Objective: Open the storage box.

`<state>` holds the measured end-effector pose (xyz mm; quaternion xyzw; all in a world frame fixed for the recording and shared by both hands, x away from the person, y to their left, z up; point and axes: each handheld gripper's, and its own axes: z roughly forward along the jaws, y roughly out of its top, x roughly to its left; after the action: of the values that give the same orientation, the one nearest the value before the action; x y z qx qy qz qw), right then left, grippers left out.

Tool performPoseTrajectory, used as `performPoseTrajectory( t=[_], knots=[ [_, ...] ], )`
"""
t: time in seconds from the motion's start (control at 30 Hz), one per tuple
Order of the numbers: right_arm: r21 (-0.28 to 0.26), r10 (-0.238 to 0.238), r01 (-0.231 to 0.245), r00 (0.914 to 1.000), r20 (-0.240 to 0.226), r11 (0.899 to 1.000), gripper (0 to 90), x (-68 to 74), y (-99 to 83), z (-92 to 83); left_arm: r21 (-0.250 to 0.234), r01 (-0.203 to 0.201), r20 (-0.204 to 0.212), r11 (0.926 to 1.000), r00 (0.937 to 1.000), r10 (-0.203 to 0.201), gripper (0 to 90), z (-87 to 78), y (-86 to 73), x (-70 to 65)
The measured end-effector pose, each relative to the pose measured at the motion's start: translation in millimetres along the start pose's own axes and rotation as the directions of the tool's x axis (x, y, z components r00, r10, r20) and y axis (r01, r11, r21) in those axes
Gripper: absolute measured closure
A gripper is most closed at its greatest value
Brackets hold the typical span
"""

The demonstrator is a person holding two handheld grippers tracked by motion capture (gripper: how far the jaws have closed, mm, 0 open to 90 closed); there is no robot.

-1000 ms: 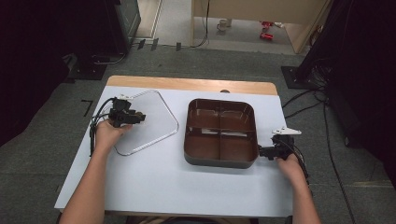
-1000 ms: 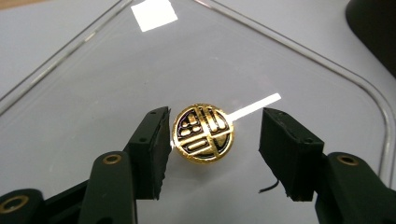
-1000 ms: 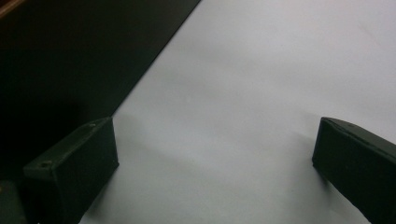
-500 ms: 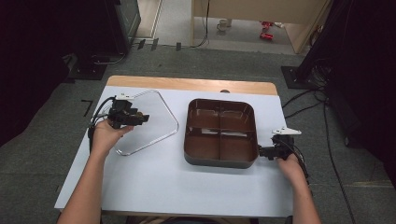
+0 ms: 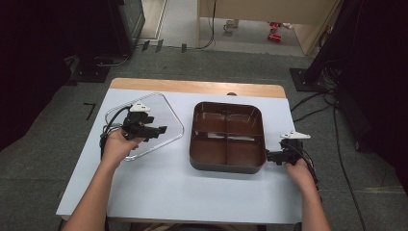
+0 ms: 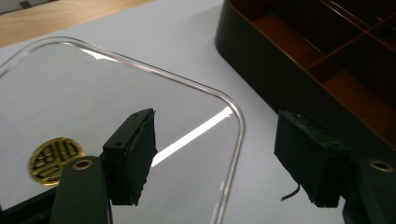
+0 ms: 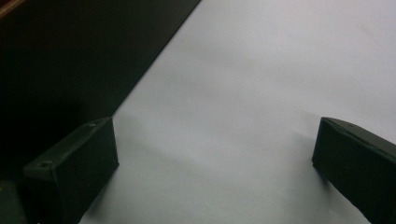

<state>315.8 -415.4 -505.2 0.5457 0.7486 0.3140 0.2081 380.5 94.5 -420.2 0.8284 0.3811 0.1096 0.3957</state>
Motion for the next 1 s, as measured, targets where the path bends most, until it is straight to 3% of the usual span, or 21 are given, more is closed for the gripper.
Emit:
performPoseTrajectory(
  t=[0.17, 0.37, 0.53, 0.83, 0.93, 1.0],
  knots=[
    [0.000, 0.000, 0.000, 1.0000, 0.000, 1.000, 0.0, -0.1, 0.0, 0.0, 0.015, -0.048, 0.016, 0.9988, 0.9987, 0.047, 27.0, 6.0, -6.1, -13.5],
    [0.000, 0.001, -0.001, 1.0000, 0.000, 1.000, 0.0, 0.1, 0.0, 0.0, 0.012, -0.055, 0.045, 0.9984, 0.9975, 0.055, 25.9, 11.9, -14.3, -24.2],
    [0.000, 0.000, 0.000, 1.0000, 0.000, 1.000, 0.0, 0.0, 0.0, 0.0, 0.022, -0.107, 0.043, 0.9940, 0.9934, 0.106, 23.1, 18.8, -22.9, -36.3],
    [0.000, -0.001, 0.001, 1.0000, 0.000, 1.000, 0.0, 0.0, 0.0, 0.0, 0.068, -0.139, 0.102, 0.9880, 0.9860, 0.132, 23.1, 29.3, -35.2, -49.2],
    [0.001, 0.001, -0.001, 1.0000, 0.000, 1.000, 0.0, 0.1, 0.1, 0.0, 0.066, -0.123, 0.133, 0.9902, 0.9847, 0.113, 23.2, 32.2, -40.2, -51.0],
    [0.001, 0.001, -0.001, 1.0000, 0.000, 1.000, 0.0, 0.1, 0.1, -0.1, 0.084, -0.143, 0.134, 0.9861, 0.9822, 0.131, 23.2, 36.1, -44.0, -54.2]
  ],
)
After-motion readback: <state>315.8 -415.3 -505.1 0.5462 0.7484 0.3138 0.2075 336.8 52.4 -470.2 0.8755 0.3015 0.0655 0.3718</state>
